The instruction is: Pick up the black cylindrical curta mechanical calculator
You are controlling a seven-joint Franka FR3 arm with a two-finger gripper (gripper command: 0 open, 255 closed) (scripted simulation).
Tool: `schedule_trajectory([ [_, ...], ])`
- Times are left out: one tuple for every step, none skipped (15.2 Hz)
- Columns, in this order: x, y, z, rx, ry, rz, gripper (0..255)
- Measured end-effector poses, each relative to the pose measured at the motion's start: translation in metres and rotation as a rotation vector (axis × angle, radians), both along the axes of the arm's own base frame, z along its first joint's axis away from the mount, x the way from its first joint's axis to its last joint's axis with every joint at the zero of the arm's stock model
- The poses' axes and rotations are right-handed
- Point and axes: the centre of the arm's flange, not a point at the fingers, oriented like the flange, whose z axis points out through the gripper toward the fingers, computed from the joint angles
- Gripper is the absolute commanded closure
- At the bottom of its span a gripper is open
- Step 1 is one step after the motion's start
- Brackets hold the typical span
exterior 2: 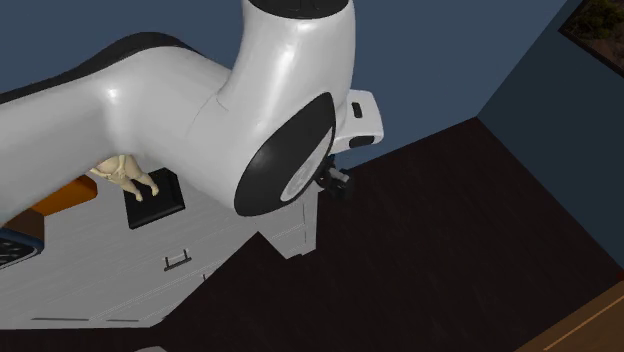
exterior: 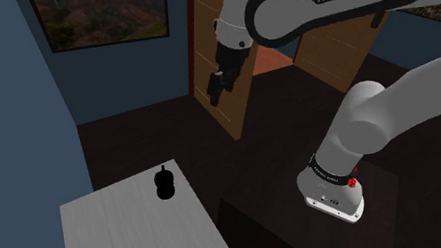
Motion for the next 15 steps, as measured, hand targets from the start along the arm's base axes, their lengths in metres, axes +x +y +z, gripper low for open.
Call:
schedule_trajectory([
  [0.001, 0.006, -0.010, 0.003, -0.003, -0.003, 0],
  [0.005, 0.013, -0.020, 0.006, -0.006, -0.006, 0],
  [0.004, 0.021, -0.029, 0.009, -0.009, -0.009, 0],
  [0.006, 0.028, -0.042, 0.012, -0.011, -0.012, 0],
  [0.008, 0.037, -0.051, 0.016, -0.014, -0.015, 0],
  [0.011, 0.043, -0.059, 0.019, -0.018, -0.018, 0],
  [0.010, 0.054, -0.069, 0.022, -0.020, -0.020, 0],
  [0.010, 0.064, -0.083, 0.024, -0.022, -0.023, 0],
  [0.016, 0.071, -0.092, 0.028, -0.026, -0.026, 0],
  [0.020, 0.078, -0.098, 0.031, -0.030, -0.030, 0],
  [0.021, 0.087, -0.108, 0.034, -0.032, -0.032, 0],
  [0.022, 0.093, -0.118, 0.036, -0.035, -0.035, 0],
  [0.027, 0.100, -0.126, 0.040, -0.038, -0.039, 0],
  [0.027, 0.108, -0.138, 0.041, -0.040, -0.041, 0],
  [0.028, 0.116, -0.148, 0.044, -0.043, -0.044, 0],
])
